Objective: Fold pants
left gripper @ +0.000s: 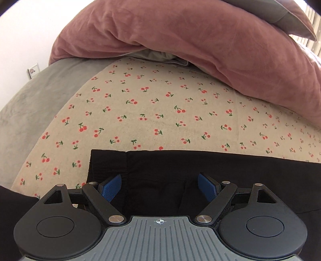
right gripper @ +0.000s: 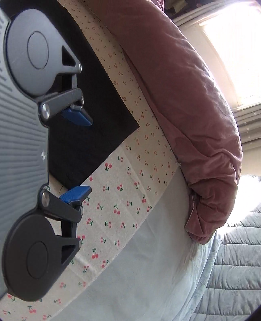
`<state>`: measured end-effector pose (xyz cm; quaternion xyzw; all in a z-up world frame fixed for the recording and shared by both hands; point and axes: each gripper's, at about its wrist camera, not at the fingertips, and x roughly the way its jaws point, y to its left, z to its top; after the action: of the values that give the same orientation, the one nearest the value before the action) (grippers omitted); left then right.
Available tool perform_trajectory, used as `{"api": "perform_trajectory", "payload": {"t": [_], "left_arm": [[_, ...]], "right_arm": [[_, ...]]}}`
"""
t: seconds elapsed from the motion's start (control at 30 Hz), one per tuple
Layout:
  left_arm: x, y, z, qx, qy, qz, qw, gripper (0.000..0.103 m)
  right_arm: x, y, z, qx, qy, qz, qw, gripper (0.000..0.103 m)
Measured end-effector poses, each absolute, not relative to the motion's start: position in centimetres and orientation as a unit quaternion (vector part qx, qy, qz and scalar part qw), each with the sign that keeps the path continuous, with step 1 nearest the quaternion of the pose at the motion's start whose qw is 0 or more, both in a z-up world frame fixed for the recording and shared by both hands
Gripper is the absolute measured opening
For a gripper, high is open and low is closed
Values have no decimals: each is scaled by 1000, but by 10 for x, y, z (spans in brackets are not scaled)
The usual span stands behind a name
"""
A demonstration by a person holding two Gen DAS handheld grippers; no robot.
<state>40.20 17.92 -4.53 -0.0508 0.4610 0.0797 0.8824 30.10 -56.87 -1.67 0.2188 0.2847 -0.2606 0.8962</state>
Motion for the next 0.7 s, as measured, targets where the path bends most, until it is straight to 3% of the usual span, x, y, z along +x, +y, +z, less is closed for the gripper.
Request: {"api": "perform_trajectory", "payload": {"t": [0.03, 0.1, 0.13, 0.17, 0.2, 0.27, 0.5, 0.6, 0.7], "left_arm": [[404, 176, -47, -41, 460, 87, 883, 80], [406, 171, -50, -21, 461, 97, 882, 60], [406, 169, -51, -13, 460, 97, 882, 38], [408, 169, -51, -13, 460, 94, 883, 29], [408, 170, -51, -14, 459, 93, 884, 26], [409, 169, -52, -11, 457, 86, 885, 2], [403, 176, -51, -16, 441, 73, 894, 0], [397, 188, -42, -28, 431, 72, 899, 0], [395, 206, -32, -44, 419, 83, 903, 0]], "right_arm": [[317, -569, -16, 216, 290, -258, 896, 73], [344, -571, -17, 225, 293, -249, 895, 73], [357, -574, -20, 232, 297, -241, 894, 72], [369, -576, -23, 235, 303, -237, 893, 72], [380, -577, -26, 233, 309, -238, 891, 72], [403, -577, -31, 229, 322, -234, 888, 72], [466, -563, -44, 285, 331, -209, 875, 78], [492, -549, -52, 259, 350, -239, 868, 81], [504, -549, -54, 266, 338, -263, 863, 79]]}}
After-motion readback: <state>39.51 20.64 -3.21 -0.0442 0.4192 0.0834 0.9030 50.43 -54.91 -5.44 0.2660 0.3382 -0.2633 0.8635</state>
